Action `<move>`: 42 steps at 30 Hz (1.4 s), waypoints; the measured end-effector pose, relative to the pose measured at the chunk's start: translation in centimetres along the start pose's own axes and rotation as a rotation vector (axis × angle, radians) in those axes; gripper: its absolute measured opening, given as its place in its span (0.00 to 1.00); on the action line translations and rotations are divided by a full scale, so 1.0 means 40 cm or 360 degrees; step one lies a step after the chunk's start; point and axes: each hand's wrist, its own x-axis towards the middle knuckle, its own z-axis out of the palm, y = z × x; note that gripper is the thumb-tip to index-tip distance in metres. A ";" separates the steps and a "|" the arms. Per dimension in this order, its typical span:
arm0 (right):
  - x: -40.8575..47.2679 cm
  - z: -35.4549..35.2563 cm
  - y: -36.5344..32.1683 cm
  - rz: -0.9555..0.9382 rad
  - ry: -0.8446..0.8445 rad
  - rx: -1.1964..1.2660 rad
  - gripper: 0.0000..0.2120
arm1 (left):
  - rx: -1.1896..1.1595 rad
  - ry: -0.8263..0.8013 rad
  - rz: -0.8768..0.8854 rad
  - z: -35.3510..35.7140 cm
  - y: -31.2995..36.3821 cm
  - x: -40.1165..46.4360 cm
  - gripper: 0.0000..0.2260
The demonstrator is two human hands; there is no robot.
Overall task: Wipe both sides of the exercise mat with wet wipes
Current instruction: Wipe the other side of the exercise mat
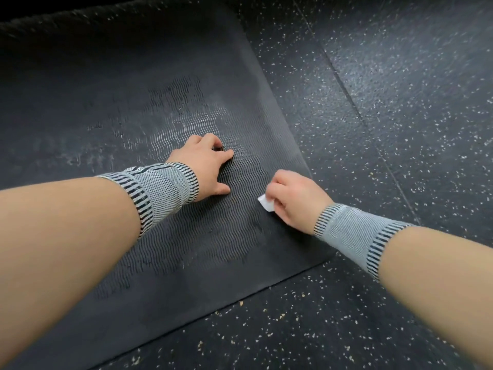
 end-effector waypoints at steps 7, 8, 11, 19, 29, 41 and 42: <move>0.034 -0.003 -0.006 0.0004 0.0048 -0.0082 0.04 | -0.0017 -0.0014 -0.0034 0.006 -0.001 -0.004 0.37; -0.019 -0.003 -0.012 -0.0089 -0.0034 -0.0082 0.03 | -0.0020 -0.0024 -0.0042 0.007 -0.001 -0.002 0.37; -0.057 -0.006 -0.007 -0.0214 -0.0127 -0.0036 0.10 | -0.0021 -0.0097 -0.0057 0.006 -0.003 0.002 0.37; 0.141 -0.017 0.004 0.0165 0.0002 -0.0131 0.04 | -0.0014 -0.0093 -0.0029 0.010 -0.011 0.000 0.38; 0.190 -0.024 0.007 0.0180 0.0155 -0.0075 0.04 | -0.0019 -0.0107 -0.0020 0.010 -0.012 0.001 0.39; 0.145 -0.012 0.031 -0.0056 0.0254 -0.0084 0.02 | -0.0060 -0.0080 -0.0248 -0.031 -0.105 0.069 0.55; 0.199 -0.014 0.030 0.0014 0.0315 -0.0093 0.03 | -0.0068 -0.0099 -0.0250 -0.030 -0.107 0.073 0.55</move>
